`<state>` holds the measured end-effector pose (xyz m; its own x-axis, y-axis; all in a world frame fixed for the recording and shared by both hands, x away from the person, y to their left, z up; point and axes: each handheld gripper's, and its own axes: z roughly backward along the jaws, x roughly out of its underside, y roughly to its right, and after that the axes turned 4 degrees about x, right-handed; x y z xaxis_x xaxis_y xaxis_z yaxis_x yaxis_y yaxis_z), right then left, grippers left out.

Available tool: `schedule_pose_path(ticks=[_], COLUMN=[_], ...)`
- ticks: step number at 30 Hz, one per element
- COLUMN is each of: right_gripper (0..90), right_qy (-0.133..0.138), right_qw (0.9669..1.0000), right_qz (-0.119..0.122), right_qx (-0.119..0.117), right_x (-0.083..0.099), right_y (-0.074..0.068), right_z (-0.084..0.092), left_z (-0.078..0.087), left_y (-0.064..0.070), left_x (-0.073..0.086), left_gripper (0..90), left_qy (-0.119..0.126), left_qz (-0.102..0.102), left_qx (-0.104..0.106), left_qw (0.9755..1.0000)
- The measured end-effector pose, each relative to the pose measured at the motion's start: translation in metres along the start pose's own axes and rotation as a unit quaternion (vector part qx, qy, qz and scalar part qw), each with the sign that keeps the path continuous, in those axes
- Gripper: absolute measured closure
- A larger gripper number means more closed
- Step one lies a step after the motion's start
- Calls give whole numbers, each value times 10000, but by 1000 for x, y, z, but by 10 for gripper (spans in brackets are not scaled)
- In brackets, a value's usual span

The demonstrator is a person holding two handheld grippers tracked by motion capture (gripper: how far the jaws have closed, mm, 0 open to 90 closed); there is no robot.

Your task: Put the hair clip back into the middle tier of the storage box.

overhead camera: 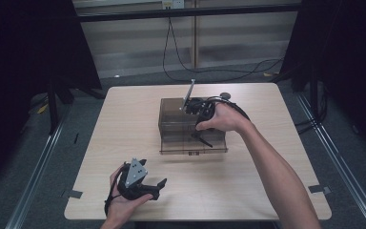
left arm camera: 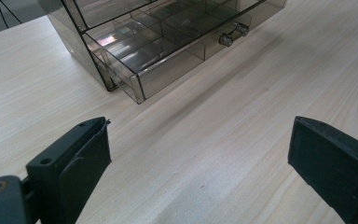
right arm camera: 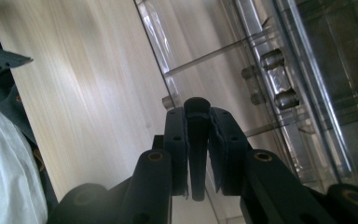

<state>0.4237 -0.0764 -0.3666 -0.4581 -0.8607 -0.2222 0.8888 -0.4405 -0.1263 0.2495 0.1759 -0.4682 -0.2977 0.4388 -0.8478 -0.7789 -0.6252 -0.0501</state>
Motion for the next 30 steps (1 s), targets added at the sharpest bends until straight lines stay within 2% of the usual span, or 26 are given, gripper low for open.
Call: schedule_pose_path(ticks=[22,30], right_gripper=[778,778], right_qy=[-44,-72], right_qw=[9999,9999], right_qz=[-128,-91], right_qx=[-72,-77], right_x=[-13,-17], right_y=[5,6], right_z=[-14,-22], left_z=[0,1], left_y=[0,-1], left_x=[0,0], left_gripper=[56,56], left_qy=[-27,-28], left_qz=[-32,-16], left_qx=[-1,-7], left_qw=[10000,10000])
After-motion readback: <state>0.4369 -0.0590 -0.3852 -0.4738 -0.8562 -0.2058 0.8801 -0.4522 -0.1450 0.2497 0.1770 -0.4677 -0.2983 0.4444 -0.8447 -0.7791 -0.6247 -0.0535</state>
